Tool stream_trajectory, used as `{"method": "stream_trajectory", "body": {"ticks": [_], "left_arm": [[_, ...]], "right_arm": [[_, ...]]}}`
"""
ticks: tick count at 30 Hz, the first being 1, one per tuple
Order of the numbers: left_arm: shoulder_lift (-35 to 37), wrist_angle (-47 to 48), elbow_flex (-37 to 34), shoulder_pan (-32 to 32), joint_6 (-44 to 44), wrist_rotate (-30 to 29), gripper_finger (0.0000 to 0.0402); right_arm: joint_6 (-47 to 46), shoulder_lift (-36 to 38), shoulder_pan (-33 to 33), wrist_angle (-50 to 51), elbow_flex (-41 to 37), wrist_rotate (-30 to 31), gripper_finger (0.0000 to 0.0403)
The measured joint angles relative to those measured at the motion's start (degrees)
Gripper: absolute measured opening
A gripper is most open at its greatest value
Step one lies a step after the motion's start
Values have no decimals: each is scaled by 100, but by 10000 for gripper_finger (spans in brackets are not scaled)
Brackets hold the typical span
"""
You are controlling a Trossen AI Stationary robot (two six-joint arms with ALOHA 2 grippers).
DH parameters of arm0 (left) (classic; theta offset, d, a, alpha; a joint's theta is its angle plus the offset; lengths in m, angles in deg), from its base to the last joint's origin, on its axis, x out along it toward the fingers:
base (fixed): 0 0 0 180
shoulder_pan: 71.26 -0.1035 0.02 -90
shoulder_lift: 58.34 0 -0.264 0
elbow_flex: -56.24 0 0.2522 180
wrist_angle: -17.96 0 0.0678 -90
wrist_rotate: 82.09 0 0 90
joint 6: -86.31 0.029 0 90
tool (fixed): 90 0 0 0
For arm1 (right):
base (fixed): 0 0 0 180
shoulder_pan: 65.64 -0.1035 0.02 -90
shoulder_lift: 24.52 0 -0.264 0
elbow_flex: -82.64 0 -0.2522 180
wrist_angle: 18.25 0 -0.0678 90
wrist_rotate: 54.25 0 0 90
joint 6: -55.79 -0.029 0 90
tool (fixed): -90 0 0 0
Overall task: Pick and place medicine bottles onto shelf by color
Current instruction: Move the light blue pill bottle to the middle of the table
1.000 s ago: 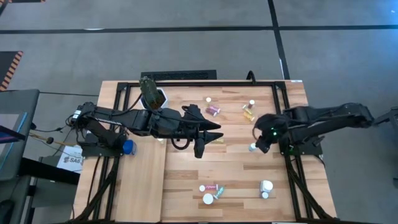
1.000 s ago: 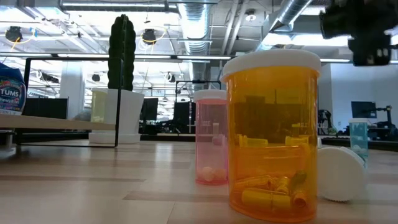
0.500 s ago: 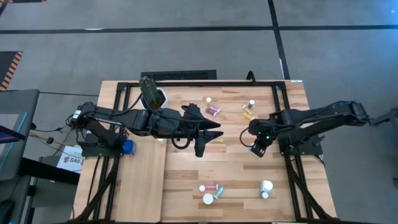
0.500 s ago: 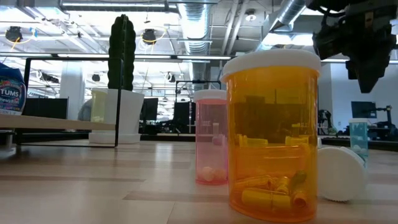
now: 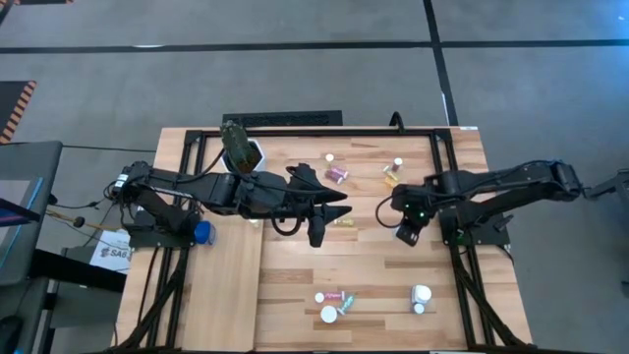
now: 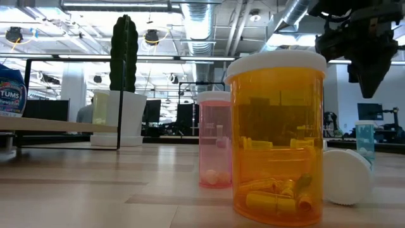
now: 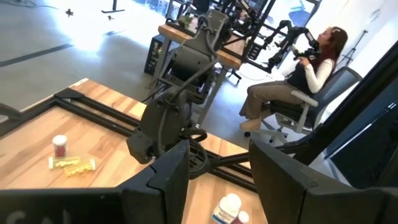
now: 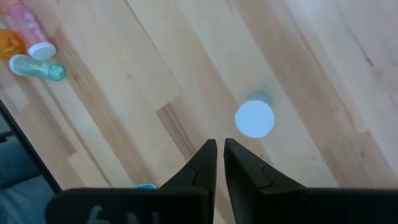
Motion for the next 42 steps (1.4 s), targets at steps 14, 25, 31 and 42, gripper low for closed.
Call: {"method": "stream_trajectory", "body": {"ticks": [14,25,31,42], "left_arm": [[1,1,0,0,3,-158,152],[1,1,0,0,0,-156,152],[2,2,0,0,-1,-112,152],[2,214,0,61,-30,-107,152]], "right_arm": [[159,-15,260,183,0,0,152],[-176,-15,230,151,0,501,239],[-283,-42,226,113,0,568,236],[-330,-684,-109,105,-2,832,235]]}}
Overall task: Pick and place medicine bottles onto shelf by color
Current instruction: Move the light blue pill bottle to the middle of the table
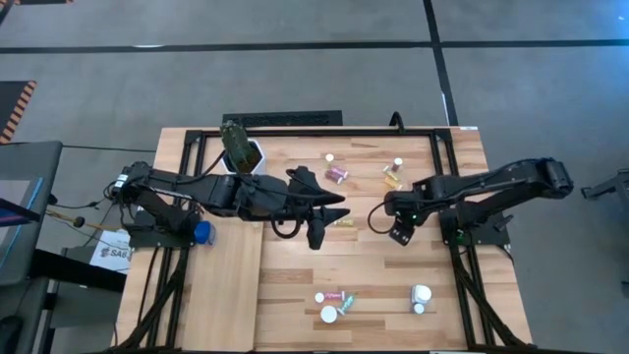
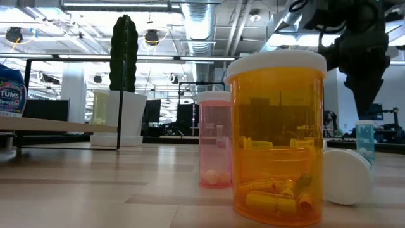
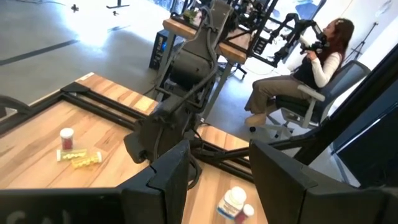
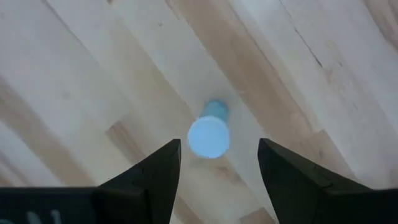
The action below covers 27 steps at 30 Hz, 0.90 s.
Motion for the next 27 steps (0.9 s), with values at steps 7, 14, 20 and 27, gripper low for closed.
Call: {"method": "stream_trajectory", "body": {"ticks": [7,14,20,27], "left_arm": [[0,63,-2,0,-45,-2,152],[0,199,-2,2,-70,-34,152],[-1,188,-2,4,-76,-37,152],[-1,247,-2,4,-134,-42,152]], "right_arm": [[18,-446,-48,-71,0,25,235],[199,-828,-85,-154,0,63,235],[340,-1086,-84,-192,0,80,228],[412,-1118,-84,-205,0,82,163]]}}
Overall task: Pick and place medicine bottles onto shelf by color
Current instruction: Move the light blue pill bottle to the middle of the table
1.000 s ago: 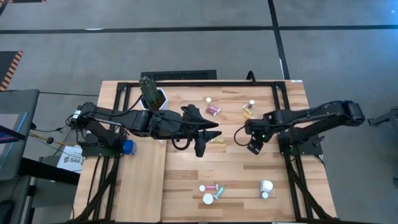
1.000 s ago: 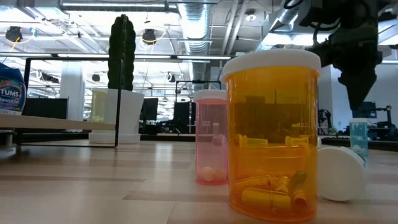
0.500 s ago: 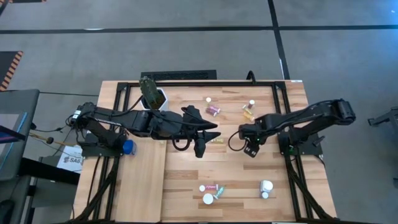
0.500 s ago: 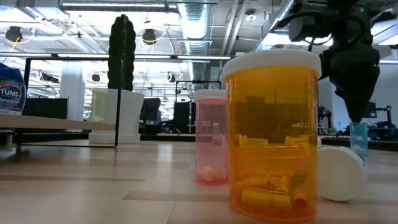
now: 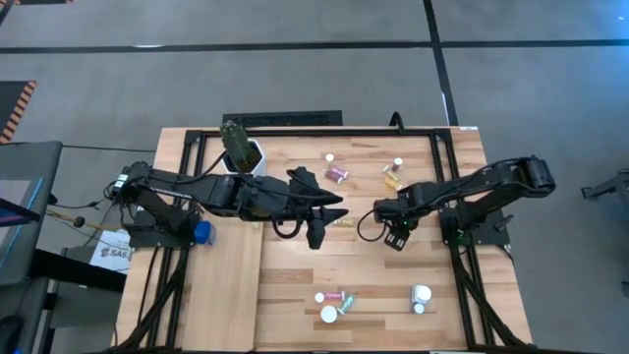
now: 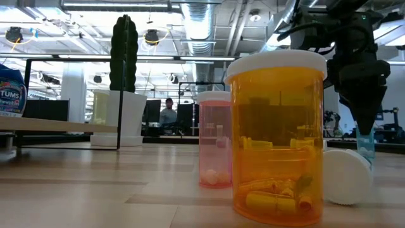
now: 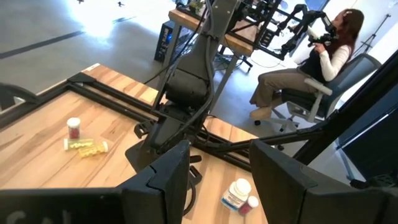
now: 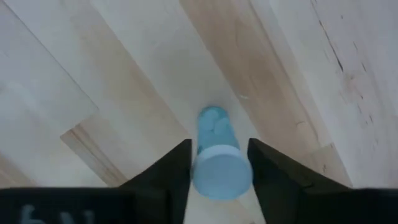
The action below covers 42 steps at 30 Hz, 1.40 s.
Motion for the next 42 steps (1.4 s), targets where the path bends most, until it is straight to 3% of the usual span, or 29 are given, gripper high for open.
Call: {"method": "stream_trajectory", "body": {"ticks": [4,7,15,20,26,35,42], "left_arm": [[1,30,0,21,-80,-4,152],[0,30,0,71,-130,-4,152],[0,19,0,290,-264,-4,152],[1,-45,0,472,-295,-156,152],[0,-334,0,739,-289,-159,152],[-1,-722,0,1106,-232,-221,152],[-1,-890,0,1276,-230,-349,152]], "right_arm": [[-10,50,0,-18,14,-12,114],[-25,42,2,35,161,-43,100],[65,-107,2,78,1086,-98,151],[164,-319,22,-43,1721,9,145],[261,-1084,15,-74,2628,26,120],[554,-2582,-39,-45,4334,13,139],[763,-3665,-117,320,5699,7,129]]}}
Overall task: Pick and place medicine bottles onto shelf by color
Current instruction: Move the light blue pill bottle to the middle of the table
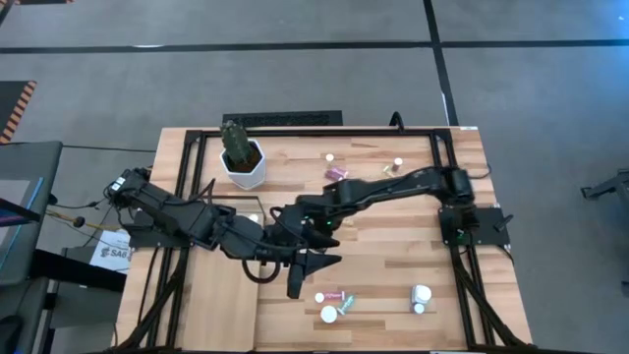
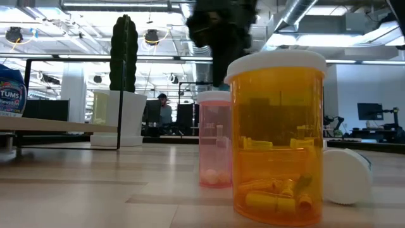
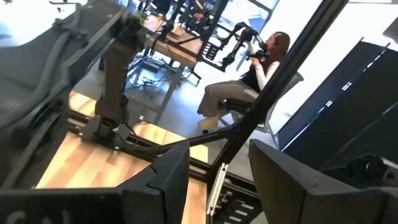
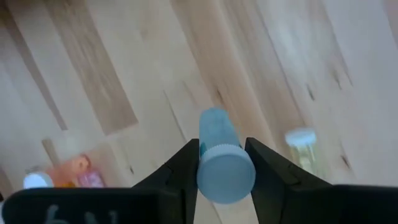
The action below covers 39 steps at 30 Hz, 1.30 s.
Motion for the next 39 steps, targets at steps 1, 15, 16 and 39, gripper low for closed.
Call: {"method": "stream_trajectory", "body": {"ticks": [1,15,16,39], "left_arm": [[0,-2,0,15,0,-3,152],[0,6,0,134,134,-4,152],[0,7,0,134,148,-3,152],[0,-4,0,132,258,-210,152]], "right_arm": [[6,-119,-4,79,151,-1,128],[15,-1586,-18,801,1744,-13,132],[13,-1618,-18,844,1772,-16,131],[349,-2029,-16,875,1874,-20,154]]}}
